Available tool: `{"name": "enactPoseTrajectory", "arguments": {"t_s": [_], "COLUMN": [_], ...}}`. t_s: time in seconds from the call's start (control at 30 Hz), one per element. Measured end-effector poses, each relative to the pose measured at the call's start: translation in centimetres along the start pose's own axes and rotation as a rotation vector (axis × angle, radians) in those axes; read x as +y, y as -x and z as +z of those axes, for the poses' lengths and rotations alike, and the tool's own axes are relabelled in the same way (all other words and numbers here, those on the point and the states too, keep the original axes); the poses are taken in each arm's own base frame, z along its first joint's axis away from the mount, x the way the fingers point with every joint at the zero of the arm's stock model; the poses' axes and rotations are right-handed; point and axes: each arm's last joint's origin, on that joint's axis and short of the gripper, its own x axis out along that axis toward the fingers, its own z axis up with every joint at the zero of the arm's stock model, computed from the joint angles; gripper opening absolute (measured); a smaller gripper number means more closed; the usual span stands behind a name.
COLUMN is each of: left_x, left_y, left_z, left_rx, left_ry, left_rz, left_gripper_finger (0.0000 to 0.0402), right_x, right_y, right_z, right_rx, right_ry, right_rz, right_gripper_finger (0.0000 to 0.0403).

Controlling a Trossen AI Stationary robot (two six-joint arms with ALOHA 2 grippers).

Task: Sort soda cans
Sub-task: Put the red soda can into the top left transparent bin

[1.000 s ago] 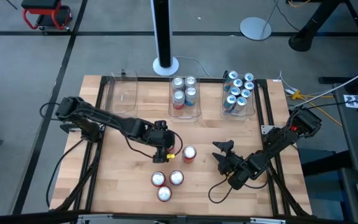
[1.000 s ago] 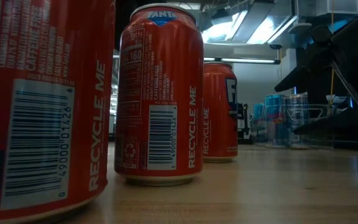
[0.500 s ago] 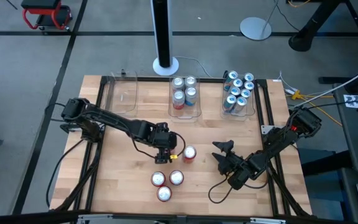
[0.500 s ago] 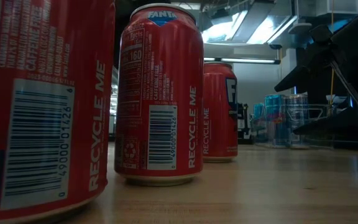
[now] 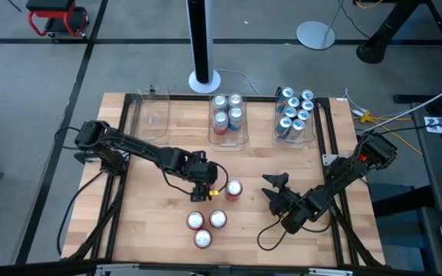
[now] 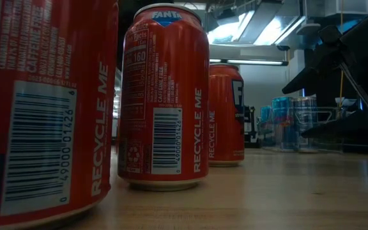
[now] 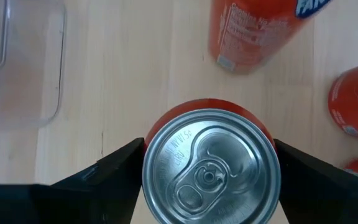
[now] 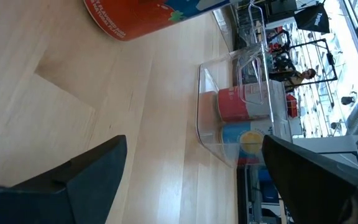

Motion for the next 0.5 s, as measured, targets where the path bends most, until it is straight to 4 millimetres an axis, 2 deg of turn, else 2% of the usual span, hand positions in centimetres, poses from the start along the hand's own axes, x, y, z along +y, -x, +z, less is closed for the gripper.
{"name": "enactPoseTrajectory", "arguments": {"t_s": [0.13,0.27,0.5], "left_x": [0.3,0.9,2.5], "left_y": [1.4,3.8,8.3], "left_z": [0.0,0.1,-0.9], "left_rx": [-0.007,-0.036,-0.093], "left_ry": [0.019,0.034,0.097], "left_rz": [0.005,0.051,0.15], "left_gripper_finger": [0.0293,0.0293,0.0293], "right_x": [0.0,0.0,0.0], "right_y": [0.0,0.0,0.0], "right_z": [0.0,0.0,0.0], "right_rx": [0.0,0.0,-0.001], "right_ry": [0.0,0.001,-0.001], "right_rz": [0.0,-0.001,0.001], "right_gripper_finger": [0.0374,0.0374,0.0374]}}
